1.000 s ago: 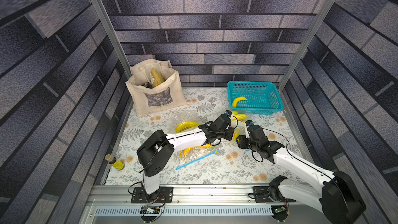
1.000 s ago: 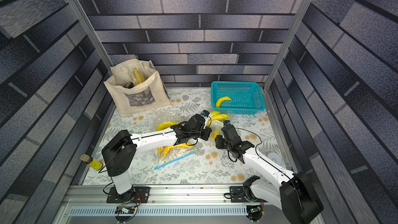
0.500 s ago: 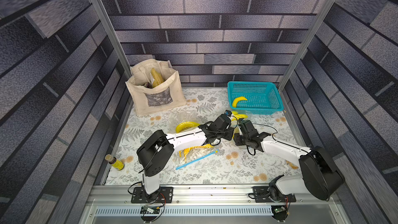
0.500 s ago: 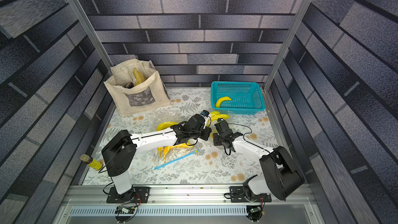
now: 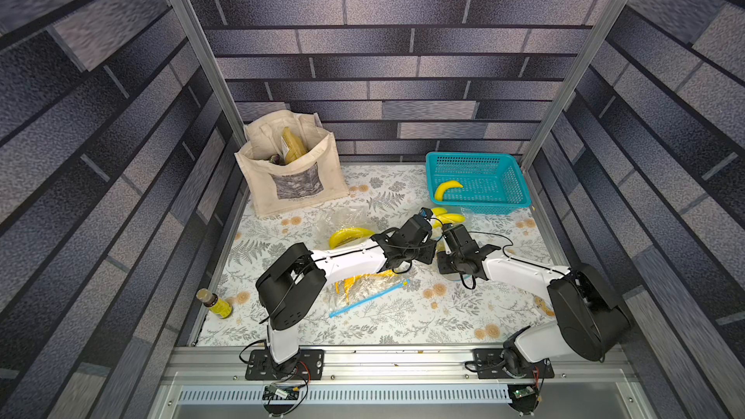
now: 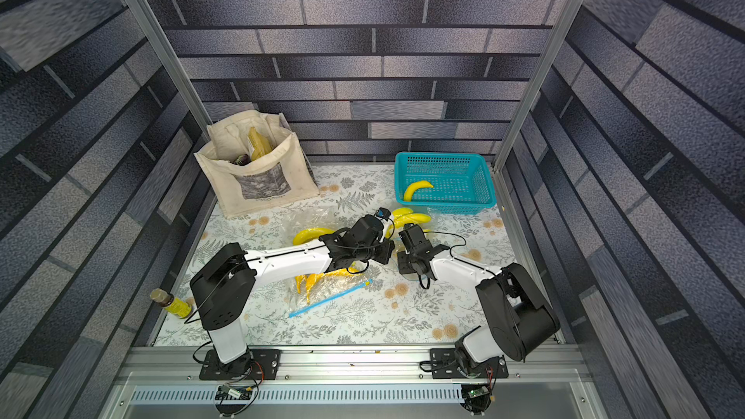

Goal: Open the zip-top bag and take out the banana
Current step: Pick up the banana from the zipper food storage bag.

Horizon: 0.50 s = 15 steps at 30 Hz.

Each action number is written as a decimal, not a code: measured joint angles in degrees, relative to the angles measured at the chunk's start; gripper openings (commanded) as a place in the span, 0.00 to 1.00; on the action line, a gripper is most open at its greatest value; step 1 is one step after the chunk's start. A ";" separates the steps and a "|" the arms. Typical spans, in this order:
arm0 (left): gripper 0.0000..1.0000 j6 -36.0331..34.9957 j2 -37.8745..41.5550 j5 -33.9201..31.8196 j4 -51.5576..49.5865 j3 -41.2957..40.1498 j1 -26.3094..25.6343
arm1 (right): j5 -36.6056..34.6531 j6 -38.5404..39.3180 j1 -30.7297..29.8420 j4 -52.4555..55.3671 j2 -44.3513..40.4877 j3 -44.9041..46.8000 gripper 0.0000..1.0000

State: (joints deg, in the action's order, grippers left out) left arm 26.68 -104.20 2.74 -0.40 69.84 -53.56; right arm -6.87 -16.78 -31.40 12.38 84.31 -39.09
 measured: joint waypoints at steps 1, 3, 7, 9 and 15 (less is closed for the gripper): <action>0.08 0.00 0.00 -0.04 -0.04 -0.04 0.02 | 0.17 0.26 0.00 0.04 0.00 -0.02 0.23; 0.08 0.00 0.00 -0.22 -0.11 -0.07 0.02 | 0.74 0.13 0.00 0.35 -0.02 -0.15 0.18; 0.08 -0.02 0.00 -1.09 -0.68 -0.07 0.02 | 3.13 -0.09 0.00 1.77 -1.27 -0.33 0.09; 0.08 -0.02 0.00 -1.68 -1.16 -0.07 0.02 | 5.25 -0.09 0.00 3.61 -3.15 -0.63 0.08; 0.07 -0.04 0.00 -3.41 -1.81 -0.07 0.02 | 13.94 0.42 0.00 11.91 -7.89 -4.52 0.09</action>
State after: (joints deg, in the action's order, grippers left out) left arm 26.63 -104.20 -0.67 -2.22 69.78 -53.54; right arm 7.07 -16.36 -31.40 24.29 76.42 -43.62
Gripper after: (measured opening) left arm 0.070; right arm 0.212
